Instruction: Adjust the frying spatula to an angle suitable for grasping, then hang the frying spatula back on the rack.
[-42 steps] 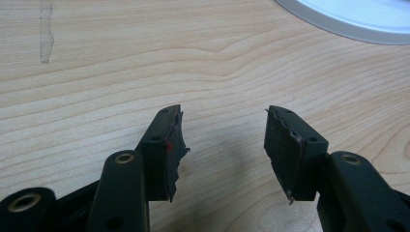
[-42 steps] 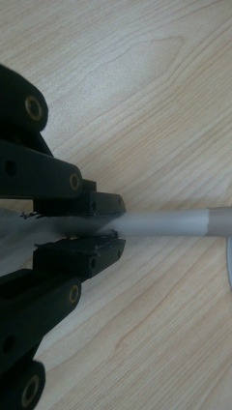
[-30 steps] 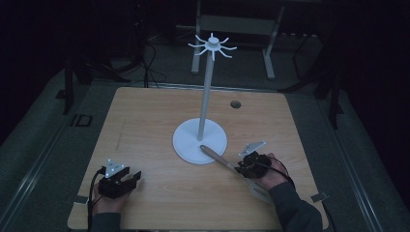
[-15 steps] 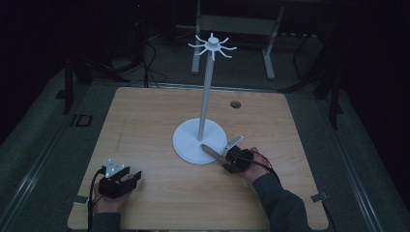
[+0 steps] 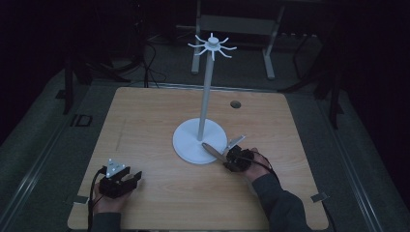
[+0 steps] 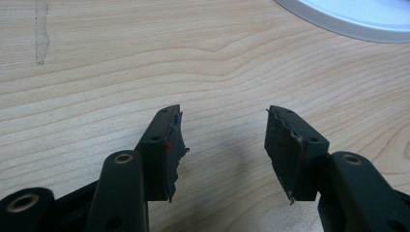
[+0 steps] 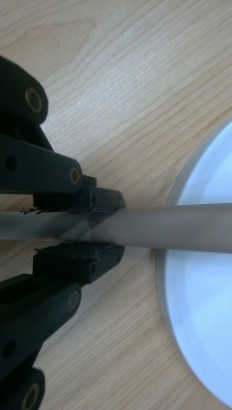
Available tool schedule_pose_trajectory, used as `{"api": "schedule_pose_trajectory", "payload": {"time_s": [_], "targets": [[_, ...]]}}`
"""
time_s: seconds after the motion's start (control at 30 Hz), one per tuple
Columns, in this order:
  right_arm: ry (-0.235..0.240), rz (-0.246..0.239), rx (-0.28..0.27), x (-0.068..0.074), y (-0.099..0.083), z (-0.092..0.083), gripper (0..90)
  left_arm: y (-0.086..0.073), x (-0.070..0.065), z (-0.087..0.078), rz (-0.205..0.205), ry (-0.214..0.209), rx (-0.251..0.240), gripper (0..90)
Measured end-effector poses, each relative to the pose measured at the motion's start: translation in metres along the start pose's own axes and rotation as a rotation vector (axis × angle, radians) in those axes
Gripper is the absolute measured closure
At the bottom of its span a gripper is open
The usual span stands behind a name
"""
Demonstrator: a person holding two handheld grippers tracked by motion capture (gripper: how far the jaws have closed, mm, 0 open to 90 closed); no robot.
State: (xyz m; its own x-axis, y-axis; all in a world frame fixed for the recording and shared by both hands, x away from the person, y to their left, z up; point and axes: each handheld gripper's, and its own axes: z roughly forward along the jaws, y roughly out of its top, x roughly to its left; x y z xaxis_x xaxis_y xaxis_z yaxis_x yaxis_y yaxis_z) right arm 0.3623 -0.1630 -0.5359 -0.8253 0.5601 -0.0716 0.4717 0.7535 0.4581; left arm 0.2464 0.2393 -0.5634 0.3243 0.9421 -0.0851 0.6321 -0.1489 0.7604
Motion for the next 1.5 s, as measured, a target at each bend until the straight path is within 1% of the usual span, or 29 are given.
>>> {"api": "schedule_pose_trajectory", "payload": {"time_s": [0.07, 0.1, 0.13, 0.17, 0.2, 0.23, 0.27, 0.3, 0.33, 0.4, 0.43, 0.47, 0.5, 0.6, 0.63, 0.83, 1.0, 1.23, 1.37, 1.5], "targets": [[-0.006, 0.003, -0.019, 0.0, -0.001, -0.004, 75.2, 0.0, 0.0, 0.0, 0.001, -0.001, 0.0, 47.8], [-0.006, 0.003, -0.019, 0.0, -0.001, -0.004, 75.2, 0.0, 0.0, 0.0, 0.001, -0.001, 0.0, 47.8], [-0.01, 0.004, -0.037, -0.001, -0.003, -0.007, 75.1, 0.0, 0.0, 0.0, 0.001, -0.001, 0.0, 47.8], [-0.003, 0.027, -0.078, -0.002, -0.004, -0.013, 75.1, 0.0, 0.0, 0.0, 0.0, -0.001, 0.0, 47.8], [-0.003, 0.027, -0.078, -0.002, -0.004, -0.013, 75.1, 0.0, 0.0, 0.0, 0.0, -0.001, 0.0, 47.8], [-0.01, 0.039, -0.118, -0.004, -0.006, -0.019, 75.1, 0.0, 0.0, 0.001, 0.001, -0.001, 0.001, 47.8], [-0.015, 0.039, -0.133, -0.004, -0.006, -0.02, 75.1, 0.0, -0.001, 0.001, 0.003, -0.001, 0.003, 47.8], [-0.015, 0.039, -0.133, -0.004, -0.006, -0.02, 75.1, 0.0, -0.001, 0.001, 0.003, -0.001, 0.003, 47.8], [-0.022, 0.048, -0.165, -0.006, -0.007, -0.025, 75.1, 0.0, -0.001, 0.001, 0.004, -0.001, 0.003, 47.8], [-0.021, 0.06, -0.193, -0.007, -0.008, -0.029, 75.2, 0.0, -0.001, 0.001, 0.004, 0.0, 0.004, 47.7], [-0.021, 0.06, -0.193, -0.007, -0.008, -0.029, 75.2, 0.0, -0.001, 0.001, 0.004, 0.0, 0.004, 47.8], [-0.027, 0.06, -0.205, -0.007, -0.008, -0.031, 75.1, 0.0, 0.0, 0.001, 0.003, 0.0, 0.004, 47.8], [-0.035, 0.066, -0.234, -0.008, -0.009, -0.034, 75.1, 0.0, 0.0, 0.0, 0.0, 0.0, 0.001, 47.8], [-0.037, 0.067, -0.245, -0.008, -0.009, -0.035, 75.1, 0.0, -0.001, 0.0, 0.0, 0.001, 0.001, 47.8], [-0.046, 0.077, -0.274, -0.009, -0.01, -0.04, 75.1, 0.0, -0.001, 0.0, 0.002, 0.001, 0.003, 47.8], [-0.055, 0.095, -0.347, -0.011, -0.011, -0.051, 75.1, 0.0, -0.001, 0.001, 0.001, 0.0, 0.002, 47.8], [-0.068, 0.113, -0.388, -0.012, -0.011, -0.057, 75.1, -0.001, -0.001, 0.0, 0.011, -0.001, 0.006, 47.8], [-0.078, 0.145, -0.449, -0.014, -0.01, -0.063, 75.1, 0.0, -0.001, 0.001, 0.009, -0.001, 0.006, 47.8], [-0.104, 0.131, -0.481, -0.01, -0.008, -0.068, 75.1, 0.001, -0.002, 0.001, 0.015, 0.0, 0.007, 47.7], [-0.113, 0.14, -0.524, -0.008, -0.005, -0.073, 75.1, 0.001, -0.001, 0.0, 0.006, 0.0, -0.004, 47.2]]}}
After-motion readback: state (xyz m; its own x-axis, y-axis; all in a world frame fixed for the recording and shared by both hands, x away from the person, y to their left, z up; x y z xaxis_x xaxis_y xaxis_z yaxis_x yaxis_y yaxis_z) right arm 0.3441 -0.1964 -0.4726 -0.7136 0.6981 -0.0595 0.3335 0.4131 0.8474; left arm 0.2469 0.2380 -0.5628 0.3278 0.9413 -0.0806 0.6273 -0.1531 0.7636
